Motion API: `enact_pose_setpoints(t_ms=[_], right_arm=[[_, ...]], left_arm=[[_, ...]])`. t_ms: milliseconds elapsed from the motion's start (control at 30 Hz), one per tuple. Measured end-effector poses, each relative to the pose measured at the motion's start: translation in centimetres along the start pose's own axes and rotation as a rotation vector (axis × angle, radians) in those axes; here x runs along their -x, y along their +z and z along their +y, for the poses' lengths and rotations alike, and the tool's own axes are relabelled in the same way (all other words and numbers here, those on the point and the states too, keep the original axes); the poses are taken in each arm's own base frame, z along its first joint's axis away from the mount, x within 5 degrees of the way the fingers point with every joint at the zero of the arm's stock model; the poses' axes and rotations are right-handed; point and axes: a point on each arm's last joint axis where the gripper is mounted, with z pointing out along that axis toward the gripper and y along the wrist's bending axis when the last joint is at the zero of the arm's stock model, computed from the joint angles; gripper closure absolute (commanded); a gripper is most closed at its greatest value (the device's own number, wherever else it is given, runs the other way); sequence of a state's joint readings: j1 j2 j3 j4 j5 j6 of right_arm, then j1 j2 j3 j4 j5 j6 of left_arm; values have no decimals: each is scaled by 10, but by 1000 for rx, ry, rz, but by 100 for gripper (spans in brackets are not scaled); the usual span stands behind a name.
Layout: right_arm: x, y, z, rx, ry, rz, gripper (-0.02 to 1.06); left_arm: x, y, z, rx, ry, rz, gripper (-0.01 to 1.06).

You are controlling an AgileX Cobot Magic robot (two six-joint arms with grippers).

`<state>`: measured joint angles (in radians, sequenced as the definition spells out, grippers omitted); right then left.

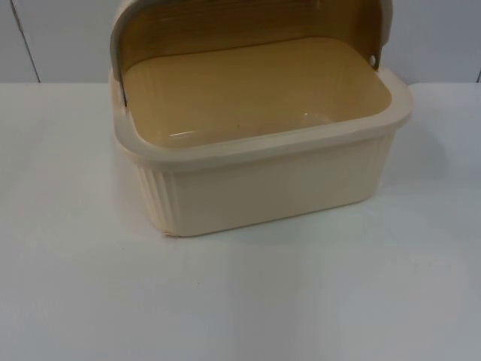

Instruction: Open the box lid with the left hand, place the block into the box with the right hand, then close the box lid with the left hand.

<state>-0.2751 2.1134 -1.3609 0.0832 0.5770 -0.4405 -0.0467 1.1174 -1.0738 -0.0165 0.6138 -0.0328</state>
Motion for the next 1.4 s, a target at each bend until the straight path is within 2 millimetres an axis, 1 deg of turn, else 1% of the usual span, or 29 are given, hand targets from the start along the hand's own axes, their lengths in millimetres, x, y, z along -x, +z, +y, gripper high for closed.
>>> enact_pose_setpoints(t_ms=[233, 300, 367, 400, 433, 500, 600, 633, 733, 800, 833, 867, 900, 967, 1000, 1033, 1067, 1100, 1167, 1200, 1300, 1367, 1400], right_arm=[[-3, 0, 1, 17, 38, 27, 105], [-3, -1, 2, 29, 70, 28, 105], [-2, -3, 4, 46, 138, 29, 105], [-1, -6, 4, 50, 166, 25, 105], [-1, -6, 4, 50, 166, 25, 105], [1, -14, 4, 52, 218, 9, 105], [8, -37, 4, 53, 271, -49, 105], [8, -37, 4, 53, 271, -49, 105], [17, -68, 7, 81, 334, -137, 105], [22, -88, 14, 93, 334, -189, 105], [22, -88, 14, 93, 334, -189, 105], [26, -99, 20, 96, 319, -217, 105], [31, -113, 31, 101, 293, -257, 105], [37, -136, 50, 115, 235, -313, 105], [37, -136, 50, 115, 235, -313, 105], [38, -142, 56, 119, 218, -327, 105], [40, -159, 69, 128, 177, -367, 105], [41, -171, 78, 132, 145, -395, 105], [41, -194, 97, 141, 83, -449, 105], [41, -194, 97, 141, 83, -449, 105], [37, -229, 122, 156, 0, -535, 105], [33, -248, 138, 174, -47, -583, 105], [32, -253, 142, 180, -59, -596, 105]], left_arm=[[0, 0, 0, 3, 4, 0, 1], [0, 0, 0, 3, 4, 0, 1], [0, 0, 0, 3, 4, 0, 1], [0, 0, 0, 3, 4, 0, 1], [0, 0, 0, 3, 4, 0, 1], [0, 0, 0, 3, 4, 0, 1], [0, 0, 0, 3, 4, 0, 1], [0, 0, 0, 3, 4, 0, 1], [0, 0, 0, 3, 6, 0, 1], [0, 0, 0, 3, 6, 0, 1], [0, 0, 0, 3, 6, 0, 1], [0, 0, 0, 3, 6, 0, 1], [0, 0, 0, 3, 6, 2, 1], [0, 0, 0, 3, 6, 2, 1], [0, 0, 0, 3, 6, 2, 1], [0, 0, 0, 3, 6, 2, 1], [0, 0, 0, 3, 6, 2, 1], [0, 0, 0, 3, 6, 2, 1], [0, 0, 0, 3, 6, 2, 1], [0, 0, 0, 3, 6, 2, 1], [0, 0, 0, 3, 6, 4, 1], [0, 0, 0, 3, 6, 4, 1], [0, 0, 0, 3, 6, 4, 1]])
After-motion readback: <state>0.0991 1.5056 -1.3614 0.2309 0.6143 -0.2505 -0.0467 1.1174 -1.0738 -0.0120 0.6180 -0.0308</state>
